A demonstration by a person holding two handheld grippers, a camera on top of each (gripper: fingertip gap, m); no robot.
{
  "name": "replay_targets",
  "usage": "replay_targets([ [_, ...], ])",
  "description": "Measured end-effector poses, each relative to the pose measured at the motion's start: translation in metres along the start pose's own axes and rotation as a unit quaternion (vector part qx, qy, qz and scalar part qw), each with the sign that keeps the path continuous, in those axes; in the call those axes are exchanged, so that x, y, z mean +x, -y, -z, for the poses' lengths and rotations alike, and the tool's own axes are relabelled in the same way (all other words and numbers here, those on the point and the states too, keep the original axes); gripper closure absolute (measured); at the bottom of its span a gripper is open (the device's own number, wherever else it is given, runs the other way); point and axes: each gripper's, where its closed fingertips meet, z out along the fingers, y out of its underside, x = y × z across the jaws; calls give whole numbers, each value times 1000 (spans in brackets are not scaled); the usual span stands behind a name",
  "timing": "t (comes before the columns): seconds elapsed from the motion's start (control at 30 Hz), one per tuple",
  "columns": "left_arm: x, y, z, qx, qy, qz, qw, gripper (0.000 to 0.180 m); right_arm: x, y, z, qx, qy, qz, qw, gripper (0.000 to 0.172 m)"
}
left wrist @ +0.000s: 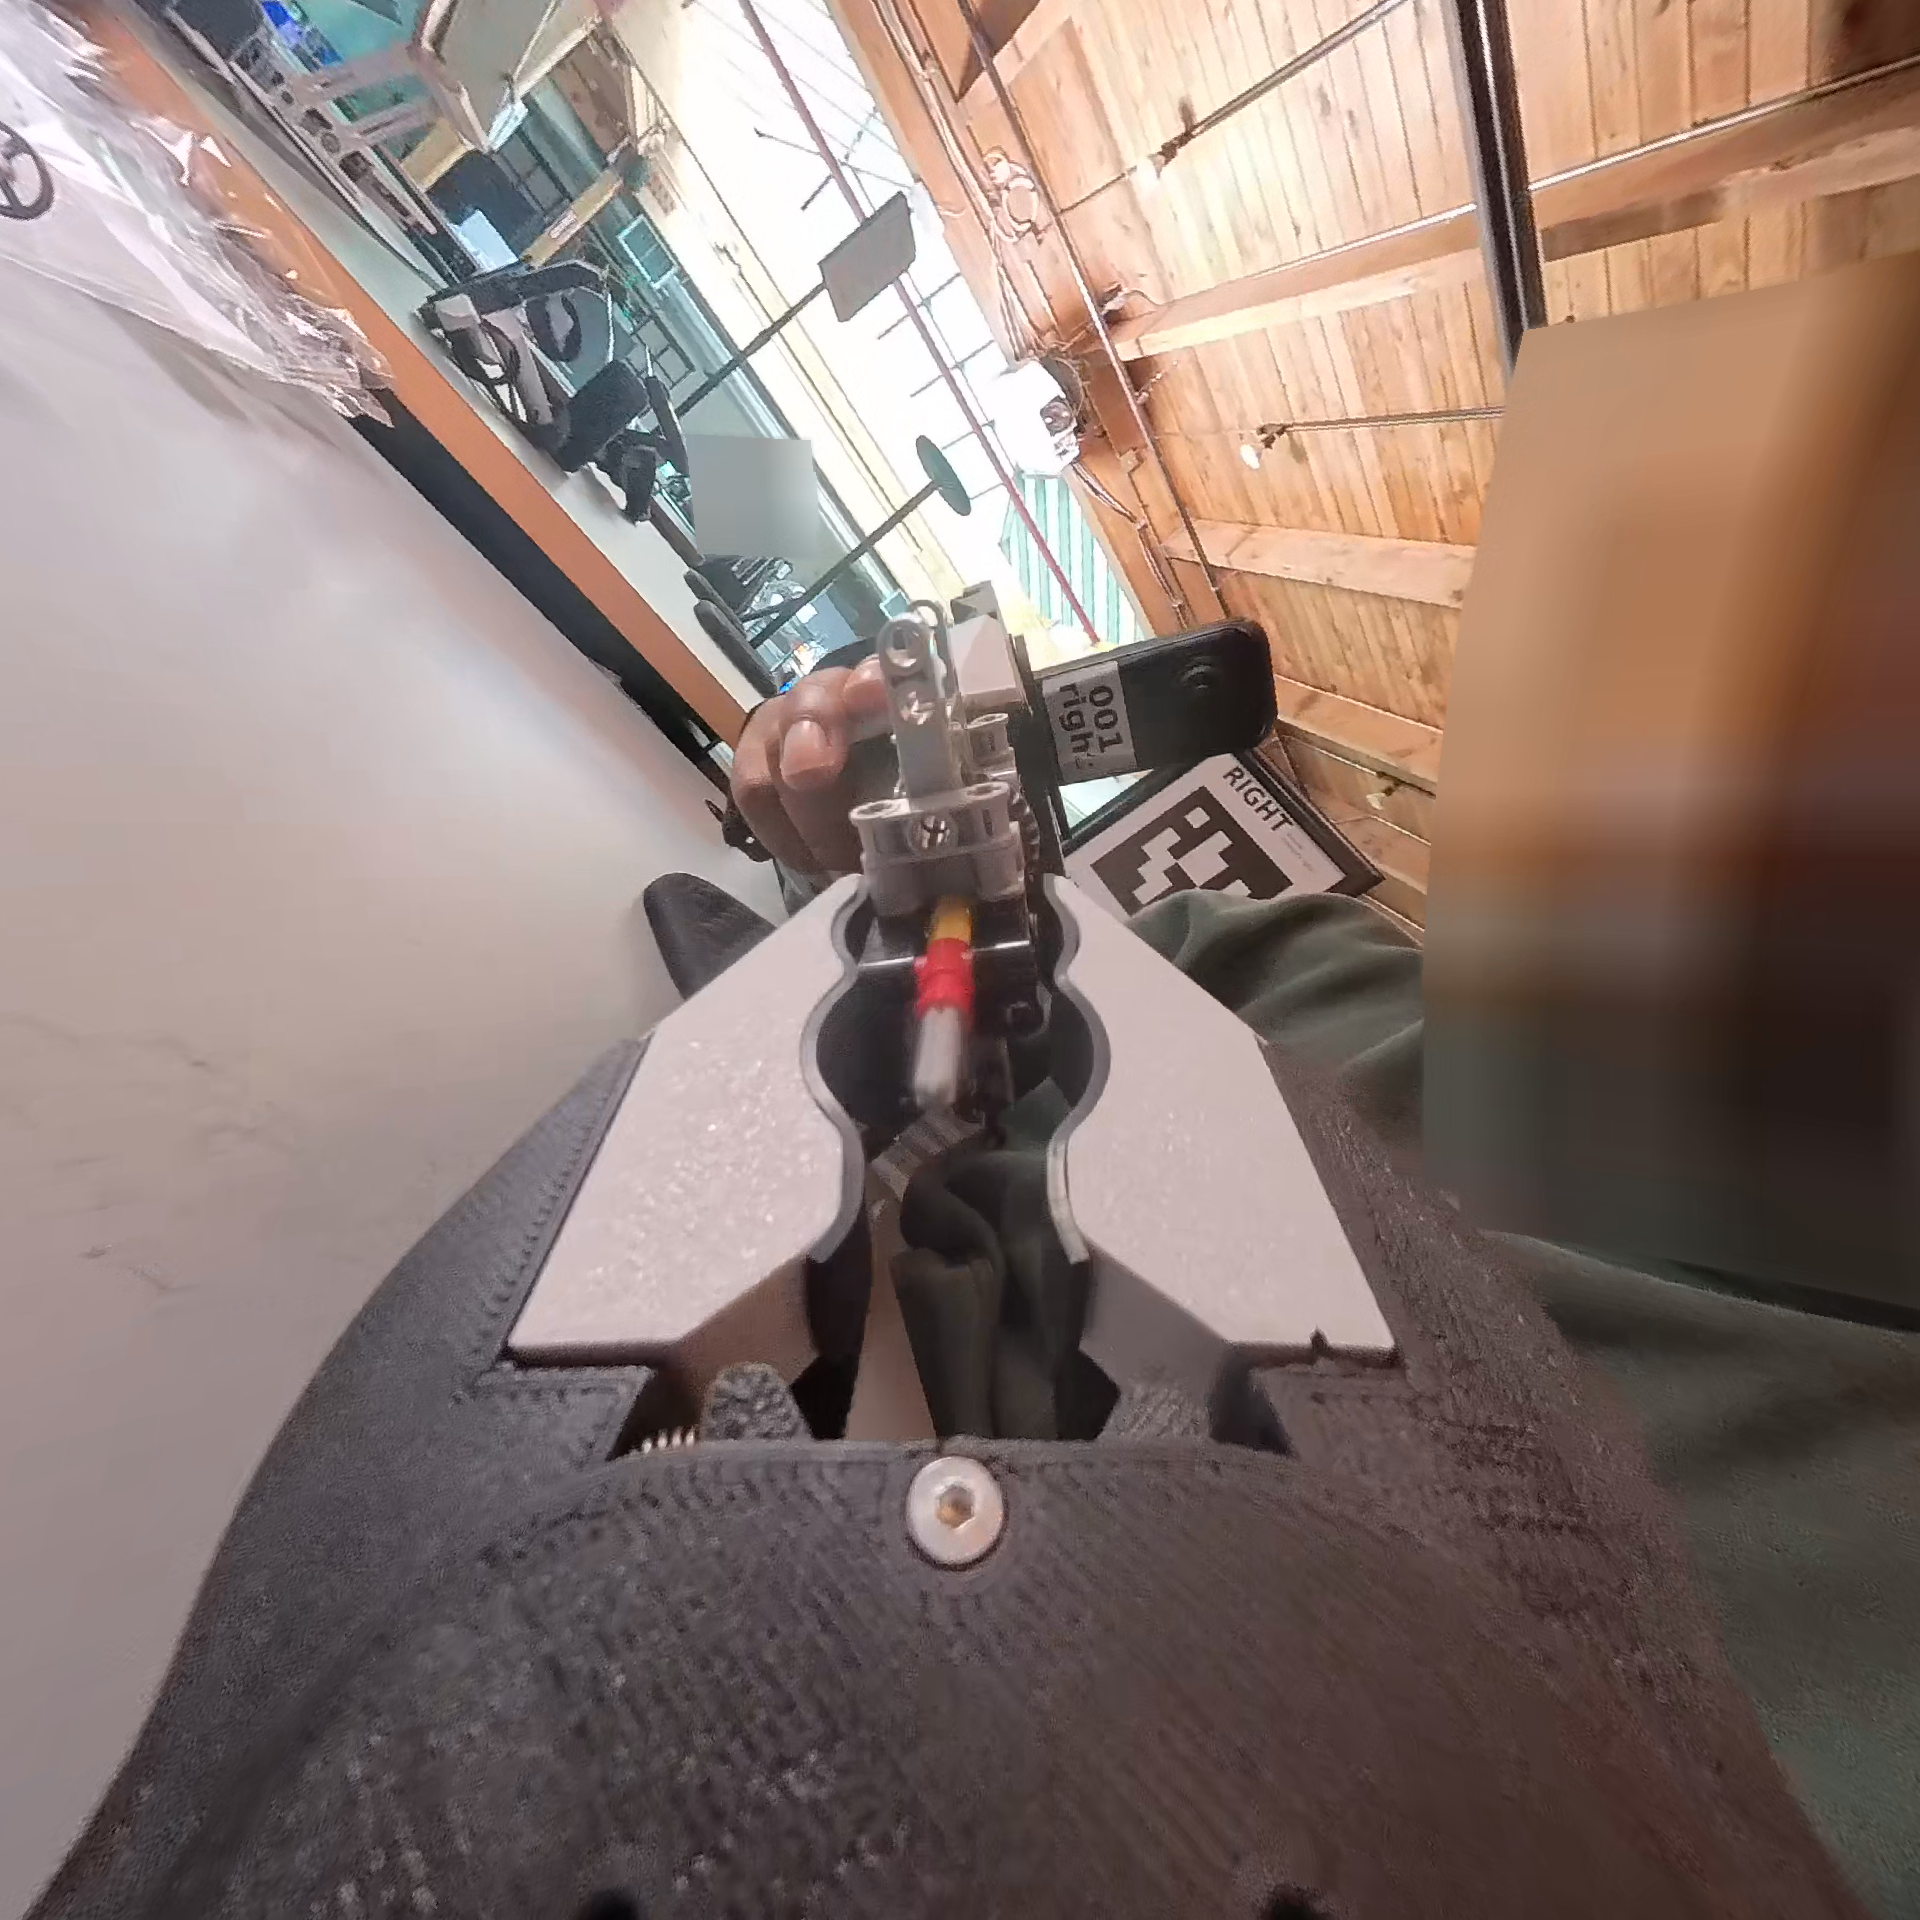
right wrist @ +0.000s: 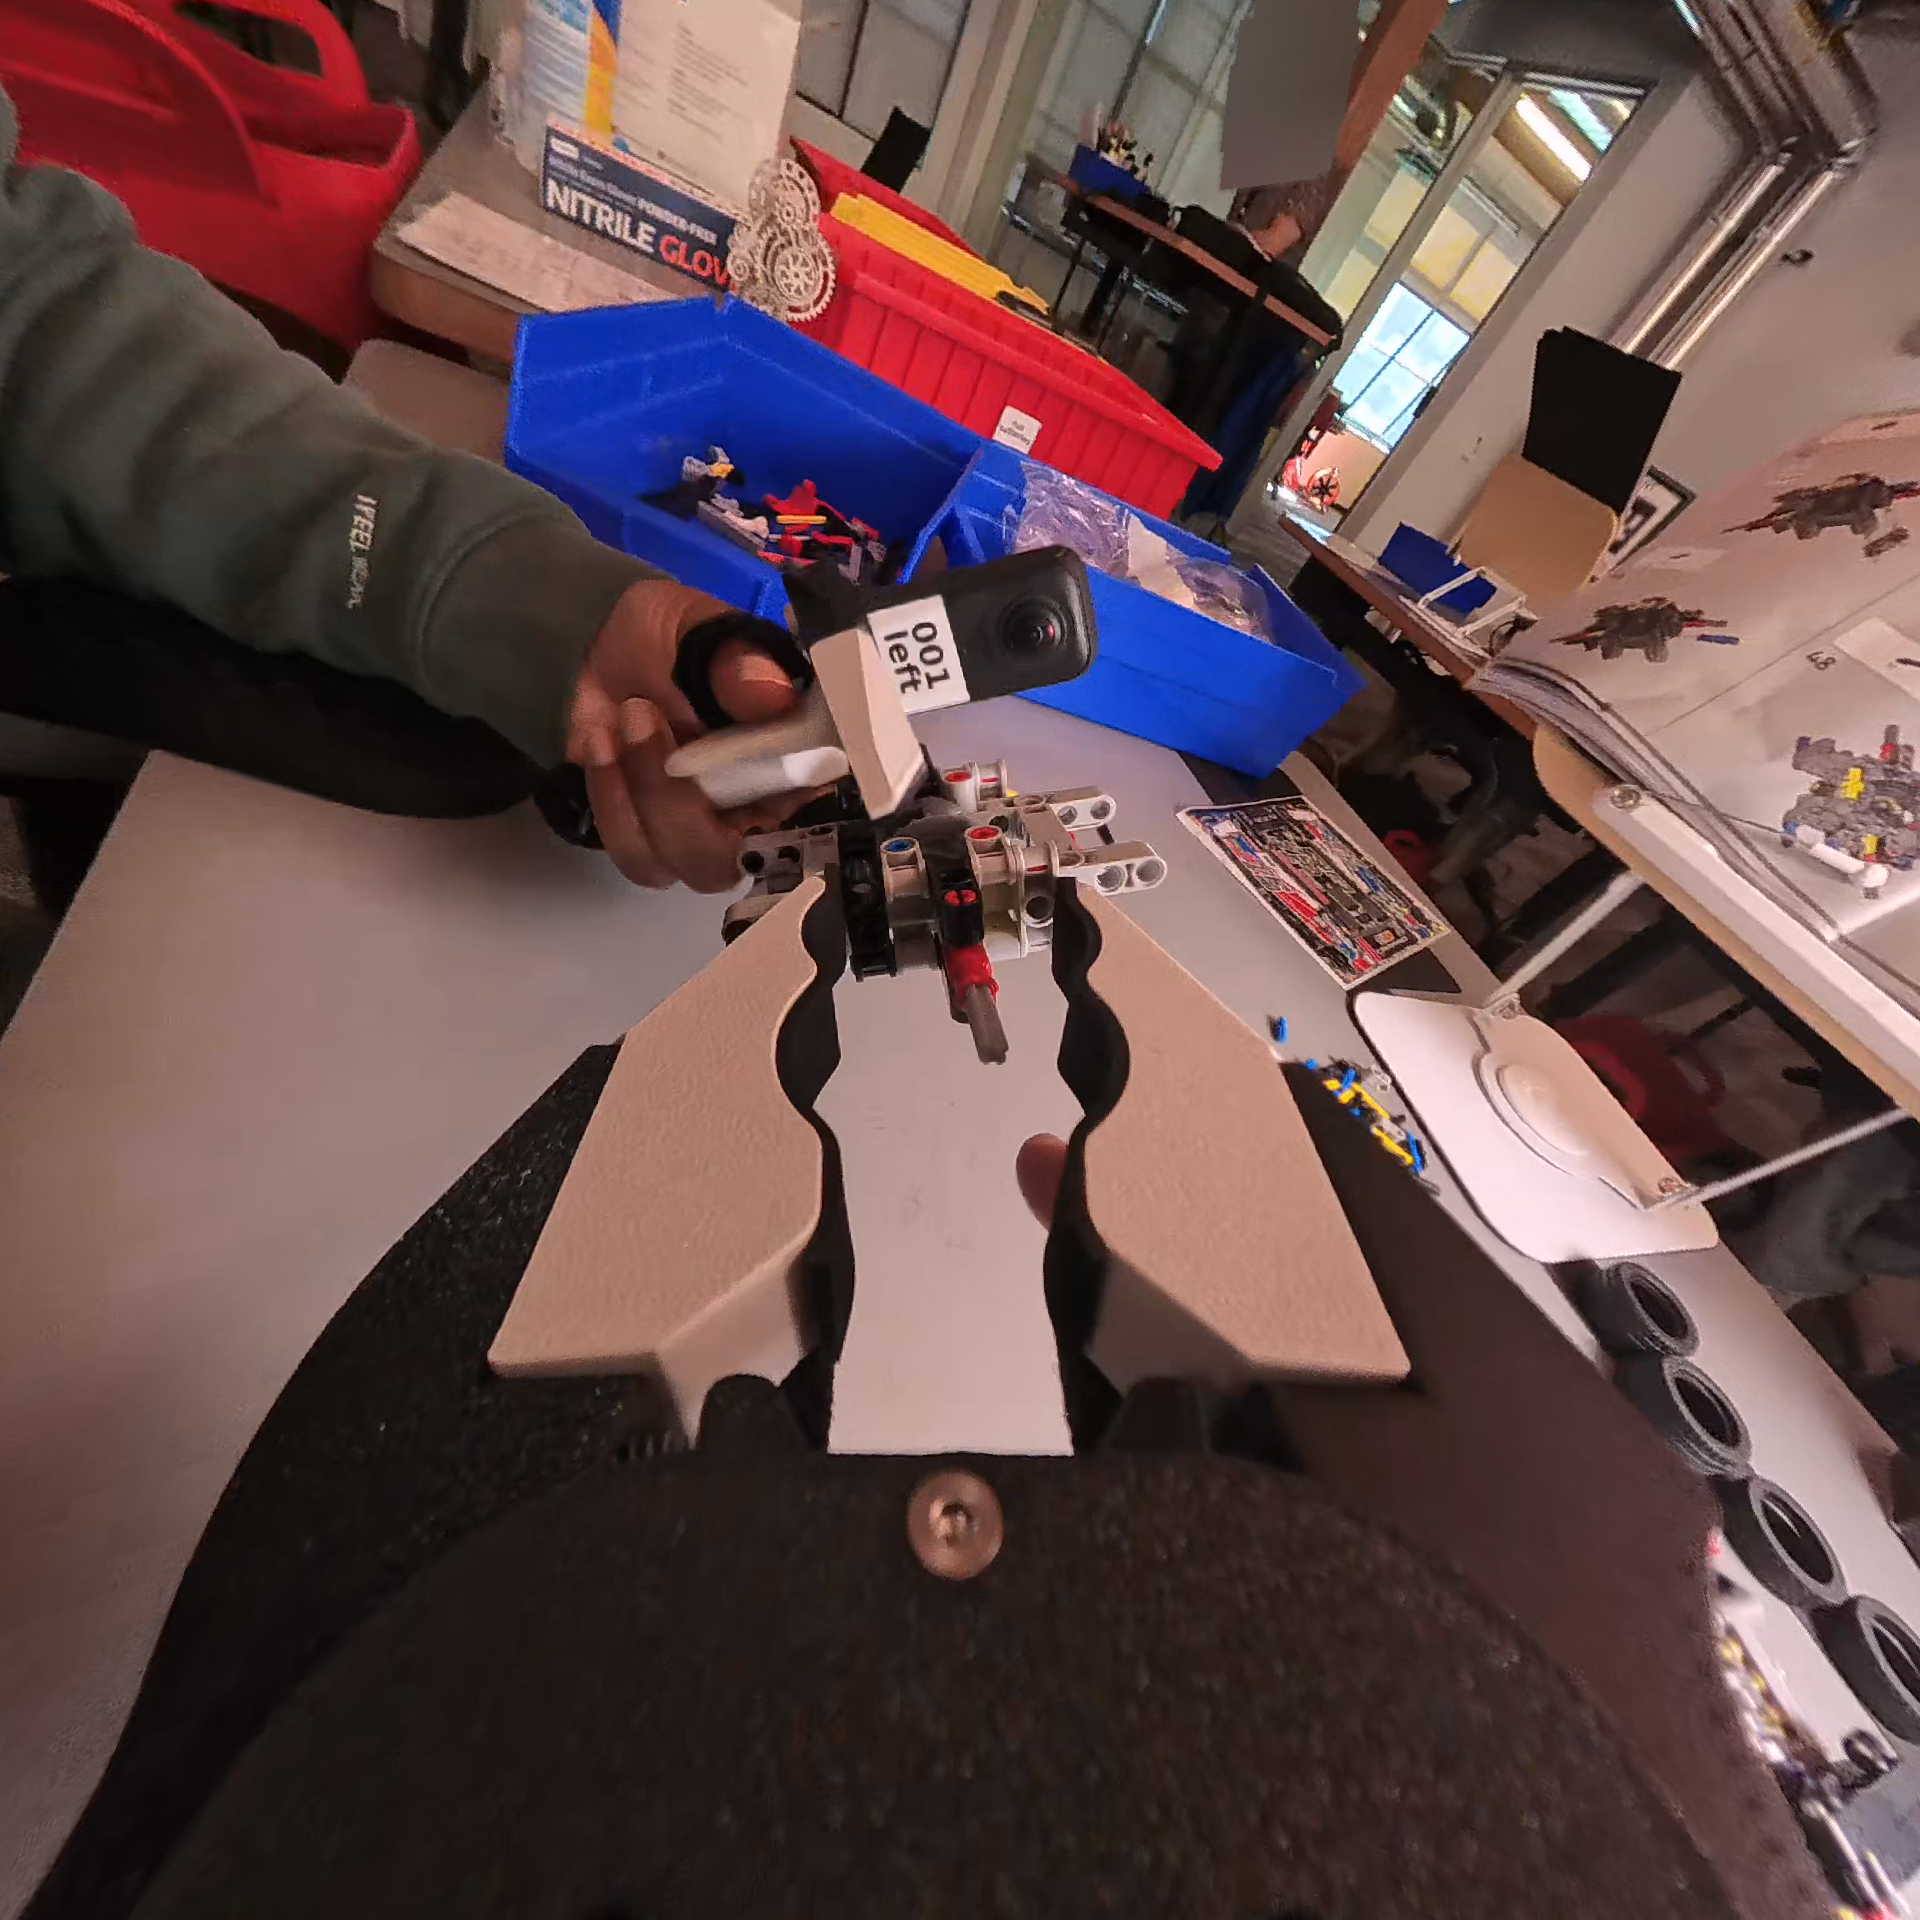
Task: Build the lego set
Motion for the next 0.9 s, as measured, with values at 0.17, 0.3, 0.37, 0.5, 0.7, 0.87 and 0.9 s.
replay_targets([
  [0.17, 21, 8, 7, 10, -64, -15, 998, 154, 0, 22, -8, -7, 6, 73, 997, 132],
  [0.3, 29, 10, 7, 12, -92, -14, 996, 154, 0, 32, -12, -21, 33, 130, 991, 128],
  [0.37, 29, 10, 7, 13, -92, -14, 996, 154, -1, 32, -12, -20, 46, 134, 990, 131],
  [0.5, 30, 12, 5, 23, -97, -2, 995, 154, 1, 33, -10, 8, 43, 107, 993, 131],
  [0.7, 31, 26, 8, 47, -40, -116, 991, 143, 13, 33, -4, 81, 60, -4, 995, 132],
  [0.87, 38, 35, 19, 13, 97, -367, 925, 118, 28, 30, 8, 162, 129, -152, 966, 132],
  [0.9, 37, 33, 18, 0, 118, -398, 910, 117, 29, 28, 7, 170, 138, -170, 961, 132],
])
